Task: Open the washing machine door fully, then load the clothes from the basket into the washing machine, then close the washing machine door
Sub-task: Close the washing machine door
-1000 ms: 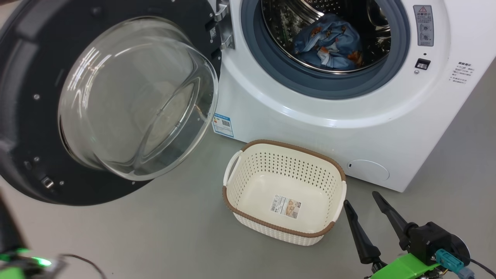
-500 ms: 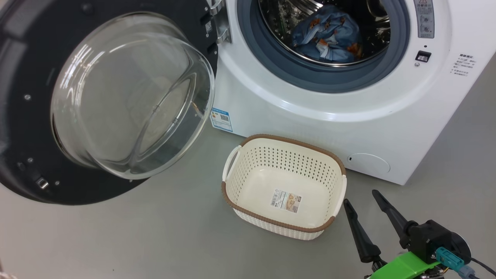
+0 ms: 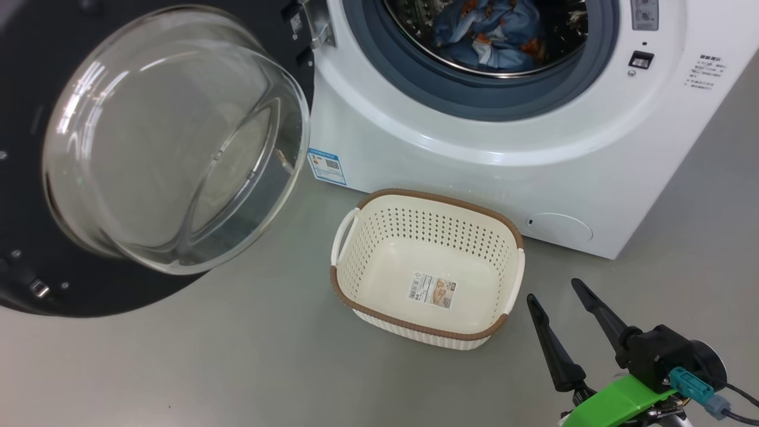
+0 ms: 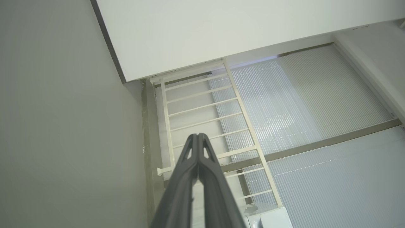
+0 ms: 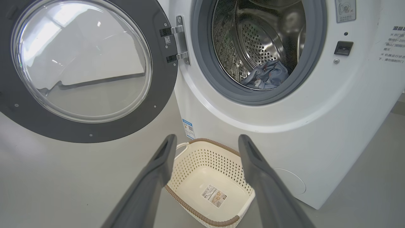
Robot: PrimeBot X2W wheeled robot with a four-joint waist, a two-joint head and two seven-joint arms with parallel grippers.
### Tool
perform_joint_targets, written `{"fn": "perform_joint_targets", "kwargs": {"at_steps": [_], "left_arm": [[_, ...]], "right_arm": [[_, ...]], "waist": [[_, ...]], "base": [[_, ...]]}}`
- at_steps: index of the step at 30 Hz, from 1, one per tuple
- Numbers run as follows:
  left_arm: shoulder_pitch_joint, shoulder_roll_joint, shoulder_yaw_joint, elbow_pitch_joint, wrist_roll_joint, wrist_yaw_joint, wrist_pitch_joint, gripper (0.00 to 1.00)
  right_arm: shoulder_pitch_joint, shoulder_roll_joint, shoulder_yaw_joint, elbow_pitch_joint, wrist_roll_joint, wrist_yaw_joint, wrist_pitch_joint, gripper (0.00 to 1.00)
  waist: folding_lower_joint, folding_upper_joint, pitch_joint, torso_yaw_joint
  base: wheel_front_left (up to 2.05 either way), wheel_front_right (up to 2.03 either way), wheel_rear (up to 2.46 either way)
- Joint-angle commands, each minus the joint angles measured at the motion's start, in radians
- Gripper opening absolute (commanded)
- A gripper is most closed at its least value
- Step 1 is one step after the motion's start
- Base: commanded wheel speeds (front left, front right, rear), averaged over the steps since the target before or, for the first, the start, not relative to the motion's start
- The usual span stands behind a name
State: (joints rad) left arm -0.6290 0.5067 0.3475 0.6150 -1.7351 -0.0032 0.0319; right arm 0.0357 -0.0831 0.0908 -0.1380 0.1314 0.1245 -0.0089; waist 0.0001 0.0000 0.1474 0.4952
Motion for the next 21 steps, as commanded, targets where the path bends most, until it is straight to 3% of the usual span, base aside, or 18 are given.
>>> {"fn": "perform_joint_targets", "kwargs": {"at_steps": [1, 10, 21], "left_arm": [[-0.047, 0.086, -0.003, 0.012, 0.018, 0.011, 0.034, 0.00], [-0.097, 0.126, -0.142, 0.114, 0.091, 0.010, 0.186, 0.00], [-0.102, 0.133, -0.189, 0.176, 0.099, -0.028, 0.294, 0.00]], "right_arm": [[-0.036, -0.006, 0.031, -0.031, 0.000, 0.006, 0.004, 1.00], [-0.057, -0.015, 0.034, -0.030, 0.005, 0.006, 0.004, 1.00], [-0.067, -0.012, 0.022, -0.035, 0.004, 0.006, 0.006, 1.00]], "waist": [[-0.0001, 0.0000, 0.009, -0.009], [-0.0001, 0.0000, 0.039, -0.032], [-0.0001, 0.0000, 0.068, -0.041]], "base": [[0.00, 0.00, 0.00], [0.00, 0.00, 0.00], [0.00, 0.00, 0.00]]}}
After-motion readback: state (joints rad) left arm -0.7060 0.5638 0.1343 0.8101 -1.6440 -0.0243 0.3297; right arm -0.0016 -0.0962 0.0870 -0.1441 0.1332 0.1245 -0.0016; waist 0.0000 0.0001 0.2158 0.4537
